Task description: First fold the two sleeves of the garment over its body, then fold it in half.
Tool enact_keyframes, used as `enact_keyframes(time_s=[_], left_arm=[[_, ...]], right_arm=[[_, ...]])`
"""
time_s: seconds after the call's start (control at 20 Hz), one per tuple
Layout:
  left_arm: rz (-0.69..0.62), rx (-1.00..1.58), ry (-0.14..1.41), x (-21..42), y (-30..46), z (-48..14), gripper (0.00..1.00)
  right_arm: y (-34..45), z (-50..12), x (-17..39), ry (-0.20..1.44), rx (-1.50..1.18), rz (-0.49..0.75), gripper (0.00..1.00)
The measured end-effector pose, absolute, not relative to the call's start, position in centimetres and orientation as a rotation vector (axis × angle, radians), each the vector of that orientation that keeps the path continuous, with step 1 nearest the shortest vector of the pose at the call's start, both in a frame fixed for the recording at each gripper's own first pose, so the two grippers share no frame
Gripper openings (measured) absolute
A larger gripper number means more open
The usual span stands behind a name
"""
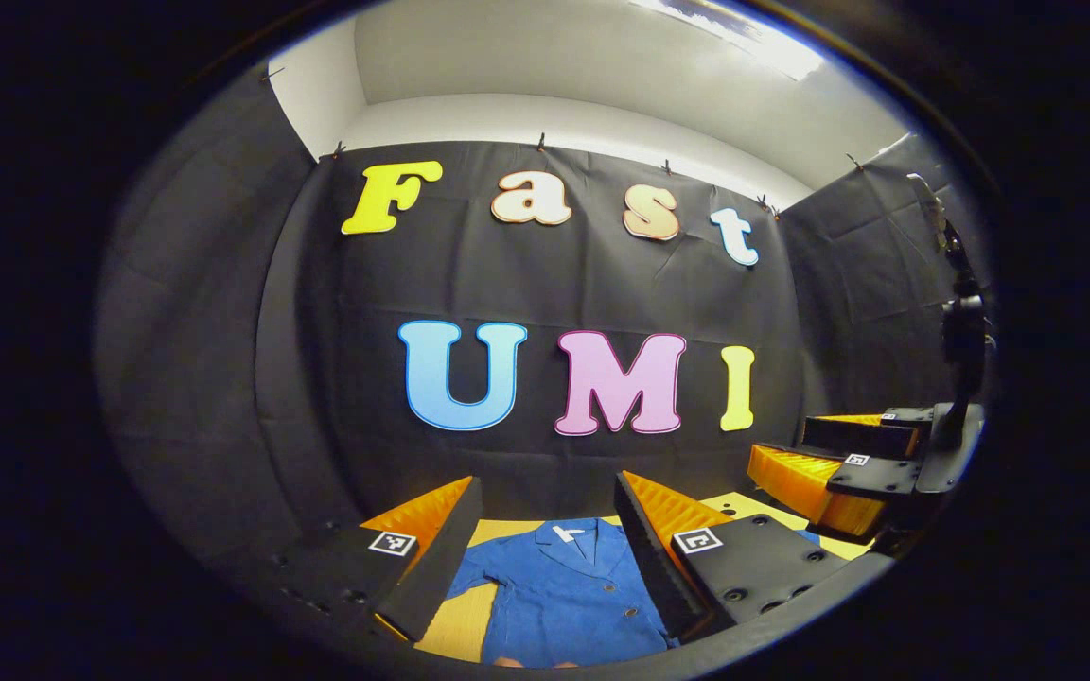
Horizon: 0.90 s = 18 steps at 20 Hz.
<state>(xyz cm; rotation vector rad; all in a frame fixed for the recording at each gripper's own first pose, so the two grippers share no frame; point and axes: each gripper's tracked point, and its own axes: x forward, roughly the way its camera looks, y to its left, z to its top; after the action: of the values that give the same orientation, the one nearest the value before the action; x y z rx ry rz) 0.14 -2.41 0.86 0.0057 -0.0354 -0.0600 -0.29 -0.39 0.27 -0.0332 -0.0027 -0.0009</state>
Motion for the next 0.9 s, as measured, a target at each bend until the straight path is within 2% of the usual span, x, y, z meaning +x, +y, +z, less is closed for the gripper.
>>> enact_keyframes(time_s=[0.05, 0.15, 0.25, 0.45, 0.5, 0.55, 0.6, 0.65, 0.85, 0.9], left_arm=[[-0.064, 0.004, -0.031, 0.2, -2.6, 0.9, 0.81], [-0.065, 0.008, -0.02, 0.4, -2.8, 0.7, 0.81], [-0.066, 0.013, -0.01, 0.5, -2.9, 0.4, 0.81], [-0.09, 0.026, -0.011, 0.6, -3.3, 0.5, 0.81], [-0.095, 0.034, -0.018, 0.6, -3.5, 0.6, 0.81], [-0.092, 0.041, -0.024, 0.6, -3.4, 0.8, 0.81], [-0.091, 0.043, -0.029, 0.7, -3.3, 1.0, 0.81], [-0.092, 0.041, -0.032, 0.6, -3.4, 1.0, 0.81], [-0.088, 0.029, -0.012, 0.5, -3.5, 0.3, 0.81], [-0.087, 0.026, -0.007, 0.2, -3.4, 0.1, 0.81]], right_arm=[[-0.6, 0.3, -0.3, -0.005, -0.036, -0.005, 0.95], [-0.9, 0.1, -0.4, 0.0, -0.033, -0.011, 0.92], [-1.3, -0.2, -0.5, 0.007, -0.023, -0.02, 0.95], [-1.4, -0.2, -0.7, 0.004, -0.005, -0.013, 0.95], [-1.6, -0.4, -0.8, 0.004, -0.011, -0.019, 0.92], [-1.7, -0.7, -0.9, 0.008, -0.014, -0.023, 0.95], [-1.7, -0.9, -1.1, 0.013, -0.011, -0.022, 0.92], [-1.5, -1.0, -1.2, 0.017, -0.008, -0.019, 0.95], [-1.8, -1.3, -1.6, 0.028, -0.013, -0.029, 0.95], [-2.0, -1.3, -1.6, 0.029, -0.01, -0.033, 0.92]])
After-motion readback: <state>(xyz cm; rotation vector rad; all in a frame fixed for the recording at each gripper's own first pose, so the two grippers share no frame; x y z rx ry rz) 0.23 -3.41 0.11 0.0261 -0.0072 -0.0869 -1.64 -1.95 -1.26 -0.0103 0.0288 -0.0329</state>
